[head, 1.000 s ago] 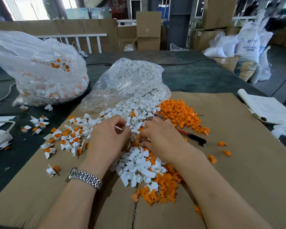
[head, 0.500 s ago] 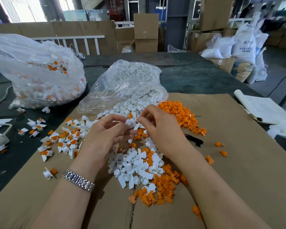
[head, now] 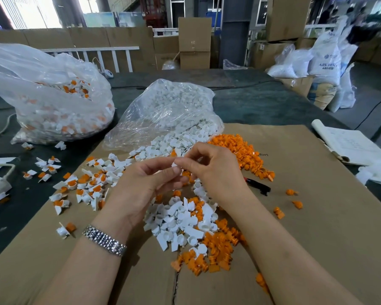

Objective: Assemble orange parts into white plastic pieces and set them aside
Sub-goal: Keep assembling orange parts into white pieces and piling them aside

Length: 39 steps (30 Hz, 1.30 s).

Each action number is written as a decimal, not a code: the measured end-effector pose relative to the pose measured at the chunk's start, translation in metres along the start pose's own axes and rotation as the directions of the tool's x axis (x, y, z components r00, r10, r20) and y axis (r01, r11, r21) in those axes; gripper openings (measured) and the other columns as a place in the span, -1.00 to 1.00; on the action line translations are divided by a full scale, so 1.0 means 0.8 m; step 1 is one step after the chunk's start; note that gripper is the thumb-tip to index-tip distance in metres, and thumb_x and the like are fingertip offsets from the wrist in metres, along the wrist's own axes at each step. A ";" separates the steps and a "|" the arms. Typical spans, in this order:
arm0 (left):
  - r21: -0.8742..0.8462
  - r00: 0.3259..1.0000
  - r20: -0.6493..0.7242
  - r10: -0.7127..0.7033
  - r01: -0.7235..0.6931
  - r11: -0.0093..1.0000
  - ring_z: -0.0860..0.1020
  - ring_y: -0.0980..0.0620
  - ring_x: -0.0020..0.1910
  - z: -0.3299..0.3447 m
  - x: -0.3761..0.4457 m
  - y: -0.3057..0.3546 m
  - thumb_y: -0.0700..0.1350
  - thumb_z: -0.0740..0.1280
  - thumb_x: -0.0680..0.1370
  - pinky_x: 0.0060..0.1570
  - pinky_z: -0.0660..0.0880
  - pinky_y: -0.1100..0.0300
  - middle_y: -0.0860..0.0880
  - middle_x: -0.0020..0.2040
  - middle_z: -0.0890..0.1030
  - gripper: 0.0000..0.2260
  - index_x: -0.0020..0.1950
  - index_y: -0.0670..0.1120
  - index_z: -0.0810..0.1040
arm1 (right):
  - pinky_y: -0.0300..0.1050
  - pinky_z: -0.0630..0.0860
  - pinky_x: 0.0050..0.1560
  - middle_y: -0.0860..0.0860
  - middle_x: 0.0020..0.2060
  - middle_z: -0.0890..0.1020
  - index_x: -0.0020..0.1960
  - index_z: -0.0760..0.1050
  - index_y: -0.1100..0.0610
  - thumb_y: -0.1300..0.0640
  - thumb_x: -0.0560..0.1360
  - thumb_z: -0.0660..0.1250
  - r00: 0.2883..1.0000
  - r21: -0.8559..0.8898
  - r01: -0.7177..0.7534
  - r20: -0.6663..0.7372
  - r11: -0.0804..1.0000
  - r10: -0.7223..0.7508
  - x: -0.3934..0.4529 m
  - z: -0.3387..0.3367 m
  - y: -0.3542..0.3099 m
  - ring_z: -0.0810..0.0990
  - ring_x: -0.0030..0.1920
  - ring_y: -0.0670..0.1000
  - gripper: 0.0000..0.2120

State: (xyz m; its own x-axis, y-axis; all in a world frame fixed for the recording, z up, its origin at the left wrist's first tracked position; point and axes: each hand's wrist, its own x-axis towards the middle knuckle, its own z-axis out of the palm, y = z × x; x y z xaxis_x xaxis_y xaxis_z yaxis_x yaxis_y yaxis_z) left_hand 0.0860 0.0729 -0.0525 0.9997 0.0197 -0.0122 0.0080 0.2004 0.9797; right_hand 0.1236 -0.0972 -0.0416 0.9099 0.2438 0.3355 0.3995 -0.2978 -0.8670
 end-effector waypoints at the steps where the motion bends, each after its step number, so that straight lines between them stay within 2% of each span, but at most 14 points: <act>1: 0.036 1.000 -0.012 0.007 -0.006 0.999 0.74 -0.11 -0.04 0.001 -0.001 0.002 -0.13 0.54 0.40 -0.16 0.63 0.26 -0.17 0.01 0.75 -0.76 0.05 -0.07 0.76 | -0.09 0.62 -0.16 -0.04 -0.26 0.64 -0.16 0.64 0.06 -0.04 0.46 0.50 1.000 0.028 -0.009 -0.018 1.000 0.010 0.001 -0.001 0.000 0.64 -0.27 -0.05 -0.83; 4: 0.054 0.999 -0.049 0.022 -0.019 0.998 0.71 -0.02 -0.13 0.001 -0.001 0.003 -0.04 0.57 0.35 -0.28 0.58 0.28 -0.13 -0.04 0.75 -0.72 0.04 -0.05 0.77 | -0.05 0.66 -0.14 0.01 -0.29 0.68 -0.15 0.65 0.09 0.03 0.44 0.54 0.998 0.128 -0.026 -0.053 0.991 0.034 0.001 -0.005 0.001 0.68 -0.31 -0.04 -0.85; 9: -0.067 1.000 0.007 0.002 -0.002 0.998 0.73 -0.14 -0.02 0.002 0.000 0.003 -0.15 0.47 0.48 -0.22 0.63 0.26 -0.23 0.06 0.73 -0.74 0.15 -0.17 0.71 | -0.04 0.68 -0.08 -0.01 -0.27 0.70 -0.12 0.68 0.09 0.11 0.47 0.52 0.999 0.155 0.013 -0.035 0.988 -0.007 0.002 -0.002 0.000 0.70 -0.24 -0.04 -0.94; 11: -0.077 1.000 0.018 0.009 -0.007 0.997 0.73 -0.12 -0.03 0.000 0.001 0.003 -0.16 0.46 0.47 -0.23 0.62 0.27 -0.23 0.06 0.73 -0.75 0.13 -0.17 0.72 | -0.03 0.67 -0.02 0.00 -0.24 0.71 -0.05 0.69 0.11 0.15 0.50 0.48 1.000 0.175 0.012 0.009 0.985 -0.014 0.002 -0.003 -0.001 0.70 -0.19 -0.04 -0.95; 16: -0.126 1.000 0.015 0.002 0.000 0.992 0.71 0.00 -0.10 -0.005 0.004 0.003 -0.18 0.45 0.46 -0.27 0.60 0.29 -0.16 0.00 0.74 -0.77 0.09 -0.17 0.74 | -0.14 0.60 0.10 -0.08 -0.05 0.67 0.06 0.68 0.03 0.19 0.56 0.40 0.995 0.023 0.090 0.051 0.996 -0.091 0.000 -0.005 -0.004 0.65 -0.01 -0.13 -0.87; 20: -0.198 1.000 0.010 -0.026 0.028 0.980 0.67 0.04 -0.20 -0.005 0.005 0.000 -0.23 0.45 0.47 -0.30 0.58 0.30 -0.16 -0.11 0.71 -0.78 0.09 -0.23 0.73 | -0.27 0.56 0.04 -0.13 -0.10 0.67 0.01 0.67 0.02 0.18 0.54 0.43 0.987 -0.046 0.158 0.003 0.986 -0.158 -0.004 -0.001 -0.006 0.62 -0.03 -0.16 -0.91; 24: -0.294 0.998 0.005 -0.066 0.064 0.954 0.73 -0.04 -0.15 -0.007 0.005 0.001 -0.29 0.42 0.48 -0.24 0.64 0.28 -0.24 -0.03 0.72 -0.80 0.08 -0.25 0.71 | -0.28 0.53 0.00 -0.09 -0.10 0.66 -0.02 0.68 0.10 0.22 0.53 0.44 0.964 -0.091 0.262 -0.027 0.961 -0.265 -0.004 0.001 -0.006 0.62 -0.04 -0.11 -0.93; 29: -0.268 0.997 0.033 -0.066 0.073 0.961 0.74 -0.04 -0.13 -0.007 0.003 0.002 -0.28 0.42 0.47 -0.21 0.64 0.29 -0.24 -0.03 0.73 -0.83 0.02 -0.23 0.74 | -0.26 0.54 -0.02 -0.07 -0.12 0.64 -0.04 0.70 0.08 0.21 0.51 0.46 0.961 -0.110 0.273 -0.019 0.956 -0.277 -0.003 0.000 -0.005 0.61 -0.07 -0.09 -0.93; 32: -0.239 1.000 0.004 -0.001 0.002 0.971 0.74 -0.10 -0.04 -0.006 0.003 0.003 -0.31 0.44 0.45 -0.12 0.65 0.25 -0.24 0.02 0.73 -0.82 0.02 -0.22 0.74 | -0.18 0.58 0.00 -0.10 -0.12 0.66 -0.03 0.67 0.02 0.17 0.53 0.45 0.979 -0.073 0.200 -0.028 0.977 -0.202 -0.005 0.000 -0.007 0.63 -0.07 -0.11 -0.93; 34: -0.201 0.999 -0.010 0.053 -0.054 0.978 0.73 -0.11 0.01 -0.004 0.002 0.002 -0.31 0.46 0.43 -0.05 0.64 0.22 -0.22 0.02 0.73 -0.82 0.00 -0.18 0.75 | -0.20 0.60 0.00 -0.10 -0.14 0.68 -0.01 0.66 0.03 0.16 0.53 0.44 0.990 -0.034 0.141 -0.018 0.989 -0.141 -0.005 -0.001 -0.008 0.65 -0.08 -0.14 -0.93; 37: -0.091 0.993 -0.033 0.113 -0.116 0.989 0.72 -0.09 0.04 0.000 -0.001 0.000 -0.23 0.50 0.42 0.00 0.63 0.22 -0.17 0.03 0.74 -0.83 -0.01 -0.10 0.76 | -0.23 0.61 -0.02 -0.09 -0.17 0.68 0.00 0.64 0.04 0.18 0.55 0.42 0.995 0.005 0.096 0.005 0.995 -0.096 -0.006 -0.002 -0.009 0.66 -0.11 -0.15 -0.93; 39: 0.062 0.985 -0.051 0.167 -0.163 0.985 0.72 -0.03 0.02 0.001 -0.003 0.000 -0.15 0.51 0.44 -0.04 0.61 0.26 -0.11 0.02 0.74 -0.83 0.02 -0.04 0.76 | -0.25 0.60 -0.07 -0.09 -0.20 0.68 -0.01 0.63 0.04 0.19 0.55 0.41 0.997 0.027 0.071 0.011 0.997 -0.071 -0.005 -0.002 -0.010 0.65 -0.14 -0.16 -0.93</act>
State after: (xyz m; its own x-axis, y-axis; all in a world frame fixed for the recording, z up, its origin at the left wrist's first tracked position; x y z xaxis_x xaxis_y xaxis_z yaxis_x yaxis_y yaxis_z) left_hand 0.0835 0.0722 -0.0521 0.9847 0.1030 0.1409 -0.1541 0.1337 0.9790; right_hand 0.1167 -0.0974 -0.0357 0.8780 0.2743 0.3922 0.4595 -0.2544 -0.8509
